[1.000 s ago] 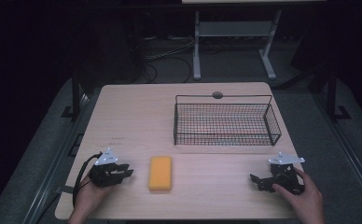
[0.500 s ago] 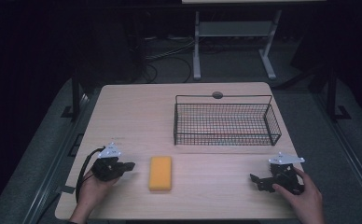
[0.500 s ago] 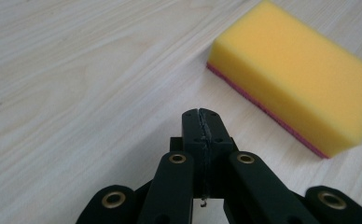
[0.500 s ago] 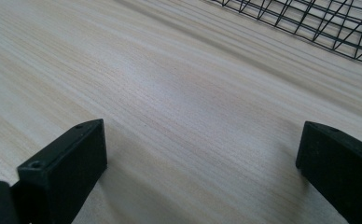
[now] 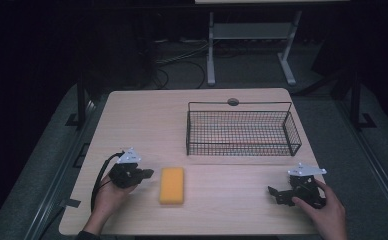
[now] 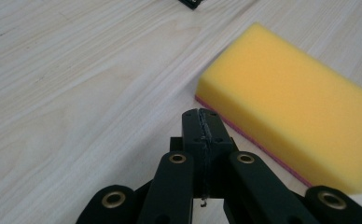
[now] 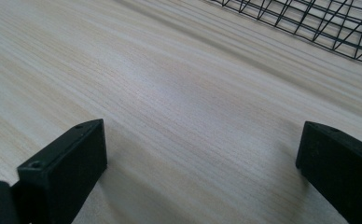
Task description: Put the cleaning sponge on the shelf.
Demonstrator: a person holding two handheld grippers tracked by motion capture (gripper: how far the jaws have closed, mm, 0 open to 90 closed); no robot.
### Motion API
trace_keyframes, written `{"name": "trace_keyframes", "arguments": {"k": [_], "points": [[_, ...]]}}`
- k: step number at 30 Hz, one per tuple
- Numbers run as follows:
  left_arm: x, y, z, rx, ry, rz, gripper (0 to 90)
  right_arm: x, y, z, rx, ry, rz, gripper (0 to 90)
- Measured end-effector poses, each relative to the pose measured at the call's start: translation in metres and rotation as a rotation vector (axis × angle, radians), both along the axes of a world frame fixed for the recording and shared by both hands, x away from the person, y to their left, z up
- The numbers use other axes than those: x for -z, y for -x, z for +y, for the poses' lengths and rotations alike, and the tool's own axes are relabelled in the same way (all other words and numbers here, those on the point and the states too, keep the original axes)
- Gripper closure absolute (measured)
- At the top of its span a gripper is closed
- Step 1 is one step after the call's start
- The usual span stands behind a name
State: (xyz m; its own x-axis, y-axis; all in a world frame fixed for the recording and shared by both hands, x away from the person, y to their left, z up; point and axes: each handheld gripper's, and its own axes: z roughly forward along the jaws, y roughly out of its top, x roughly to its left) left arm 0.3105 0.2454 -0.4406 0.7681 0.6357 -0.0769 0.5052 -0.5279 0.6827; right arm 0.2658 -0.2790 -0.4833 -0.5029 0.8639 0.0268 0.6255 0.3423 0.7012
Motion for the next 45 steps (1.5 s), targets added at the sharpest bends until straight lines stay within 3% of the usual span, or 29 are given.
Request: {"name": "trace_keyframes", "arguments": {"k": [28, 45], "points": [[0.003, -0.017, -0.032, 0.057, -0.012, 0.008, 89.6, 0.000, 0.000, 0.000, 0.000, 0.000, 0.000, 1.2], [0.001, -0.024, -0.063, 0.111, -0.009, 0.004, 89.6, 0.000, 0.000, 0.000, 0.001, 0.000, 0.000, 1.2]]}}
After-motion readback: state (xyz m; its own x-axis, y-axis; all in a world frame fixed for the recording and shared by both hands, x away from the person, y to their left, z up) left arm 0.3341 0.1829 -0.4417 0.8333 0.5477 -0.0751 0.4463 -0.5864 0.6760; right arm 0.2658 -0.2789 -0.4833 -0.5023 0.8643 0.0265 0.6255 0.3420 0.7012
